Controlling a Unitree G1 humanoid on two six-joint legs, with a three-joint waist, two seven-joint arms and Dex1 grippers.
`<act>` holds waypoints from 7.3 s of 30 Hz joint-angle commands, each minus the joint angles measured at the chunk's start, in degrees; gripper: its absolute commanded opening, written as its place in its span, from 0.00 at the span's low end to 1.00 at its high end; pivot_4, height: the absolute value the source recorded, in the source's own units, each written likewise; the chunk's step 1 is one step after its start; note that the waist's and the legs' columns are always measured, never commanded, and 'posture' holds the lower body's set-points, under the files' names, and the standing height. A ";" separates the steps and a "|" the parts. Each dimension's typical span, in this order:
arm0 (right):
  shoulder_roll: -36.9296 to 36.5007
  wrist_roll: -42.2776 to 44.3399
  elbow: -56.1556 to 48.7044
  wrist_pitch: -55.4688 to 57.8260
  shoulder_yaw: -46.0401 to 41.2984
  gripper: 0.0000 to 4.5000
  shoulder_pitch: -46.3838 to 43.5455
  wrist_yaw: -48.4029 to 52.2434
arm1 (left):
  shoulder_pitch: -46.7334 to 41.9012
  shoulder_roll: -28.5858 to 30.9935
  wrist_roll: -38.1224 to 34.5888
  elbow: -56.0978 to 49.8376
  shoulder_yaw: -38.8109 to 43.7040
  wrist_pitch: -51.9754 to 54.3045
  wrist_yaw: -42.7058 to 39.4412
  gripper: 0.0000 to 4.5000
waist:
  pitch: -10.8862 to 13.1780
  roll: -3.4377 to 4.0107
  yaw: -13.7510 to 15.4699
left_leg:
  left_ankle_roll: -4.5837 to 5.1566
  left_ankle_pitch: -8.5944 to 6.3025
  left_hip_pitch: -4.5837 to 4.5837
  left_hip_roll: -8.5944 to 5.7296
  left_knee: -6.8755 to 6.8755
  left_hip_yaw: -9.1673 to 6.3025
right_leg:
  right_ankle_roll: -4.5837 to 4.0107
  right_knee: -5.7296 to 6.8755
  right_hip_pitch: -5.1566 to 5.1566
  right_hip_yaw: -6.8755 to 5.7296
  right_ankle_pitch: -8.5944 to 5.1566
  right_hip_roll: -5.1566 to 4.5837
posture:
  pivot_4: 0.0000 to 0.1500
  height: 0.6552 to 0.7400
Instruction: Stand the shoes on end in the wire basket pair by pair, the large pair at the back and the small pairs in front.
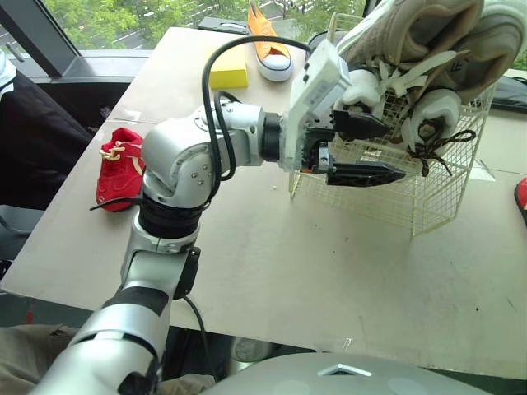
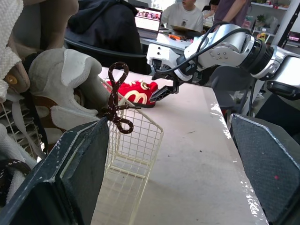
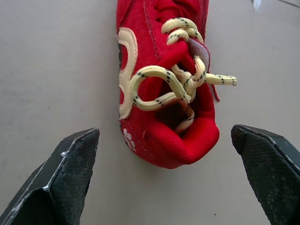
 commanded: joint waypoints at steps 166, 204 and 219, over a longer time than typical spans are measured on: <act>29.14 4.37 -45.21 -45.81 11.16 0.42 25.73 -2.67 | 27.10 17.55 -8.41 -14.00 11.72 -9.56 -3.91 1.00 | 0.21 -0.26 -1.06 | -0.32 0.14 0.04 0.03 -0.14 -0.35 | 0.00 -0.02 0.03 -0.24 -0.03 -0.43 | 1.00 1.00; 27.55 38.39 -57.82 -34.71 -10.19 0.42 31.43 -8.32 | 24.82 15.77 -4.90 -6.47 9.98 -11.70 -6.60 1.00 | 0.38 -0.06 1.99 | -0.50 2.31 1.01 -7.72 -3.22 -10.29 | 0.70 1.07 0.11 3.63 -1.88 -0.28 | 1.00 1.00; 21.97 42.99 -58.64 -33.87 -7.47 0.42 26.29 -15.59 | 24.86 14.50 -4.11 -5.98 10.10 -11.91 -6.27 1.00 | -0.19 -1.56 0.82 | -0.81 0.63 2.13 -1.72 -2.75 -0.52 | -0.43 0.91 -2.00 4.46 -0.25 0.46 | 1.00 1.00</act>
